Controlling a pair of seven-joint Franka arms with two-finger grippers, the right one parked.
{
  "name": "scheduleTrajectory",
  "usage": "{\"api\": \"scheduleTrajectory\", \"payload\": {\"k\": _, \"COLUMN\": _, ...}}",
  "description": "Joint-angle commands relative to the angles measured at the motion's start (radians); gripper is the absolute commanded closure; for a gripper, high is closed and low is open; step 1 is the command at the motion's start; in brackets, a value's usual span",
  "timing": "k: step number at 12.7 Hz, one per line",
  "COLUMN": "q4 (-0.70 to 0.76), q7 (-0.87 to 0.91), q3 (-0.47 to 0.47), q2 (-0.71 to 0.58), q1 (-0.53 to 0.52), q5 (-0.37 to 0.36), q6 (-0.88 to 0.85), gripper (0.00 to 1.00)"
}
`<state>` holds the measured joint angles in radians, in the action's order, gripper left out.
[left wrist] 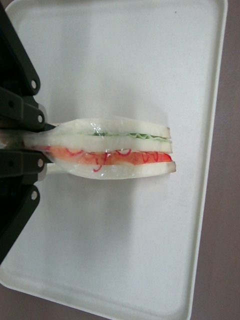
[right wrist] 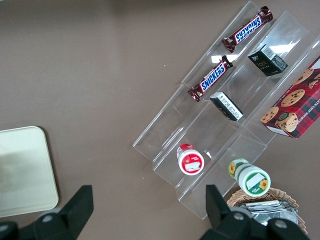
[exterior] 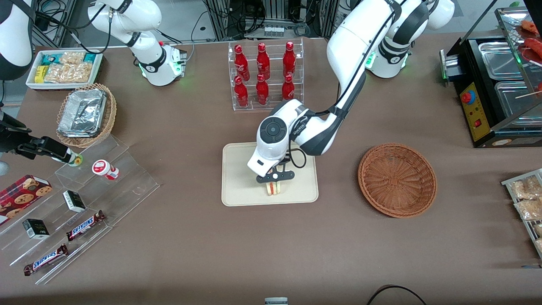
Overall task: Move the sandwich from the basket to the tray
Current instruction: 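Lower the sandwich onto the tray and open the left gripper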
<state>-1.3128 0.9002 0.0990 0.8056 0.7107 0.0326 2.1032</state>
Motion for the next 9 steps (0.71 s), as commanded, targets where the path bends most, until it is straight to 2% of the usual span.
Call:
{"api": "scheduleTrajectory", "payload": {"k": 1, "q4": 0.024, "q7": 0.028, "q3": -0.009, "q2": 0.014, "q1": 0.018, "q5": 0.001, "q6": -0.009, "gripper": 1.00}}
{"api": "scheduleTrajectory", "payload": {"k": 2, "q4": 0.024, "q7": 0.029, "q3": -0.009, "q2": 0.014, "q1": 0.018, "q5": 0.001, "q6": -0.011, "gripper": 1.00}}
{"api": "scheduleTrajectory", "payload": {"k": 3, "q4": 0.024, "q7": 0.031, "q3": -0.009, "q2": 0.017, "q1": 0.018, "q5": 0.001, "q6": -0.009, "gripper": 0.95}}
{"api": "scheduleTrajectory", "payload": {"k": 4, "q4": 0.024, "q7": 0.042, "q3": -0.009, "q2": 0.023, "q1": 0.025, "q5": 0.000, "q6": -0.008, "gripper": 0.75}}
{"api": "scheduleTrajectory", "payload": {"k": 5, "q4": 0.023, "q7": 0.051, "q3": -0.009, "q2": 0.026, "q1": 0.032, "q5": -0.005, "q6": -0.005, "gripper": 0.32}}
{"api": "scheduleTrajectory", "payload": {"k": 6, "q4": 0.023, "q7": 0.049, "q3": -0.010, "q2": 0.030, "q1": 0.032, "q5": -0.007, "q6": -0.005, "gripper": 0.00}}
{"api": "scheduleTrajectory", "payload": {"k": 9, "q4": 0.030, "q7": 0.090, "q3": -0.010, "q2": 0.020, "q1": 0.030, "q5": 0.001, "q6": -0.009, "gripper": 0.00}}
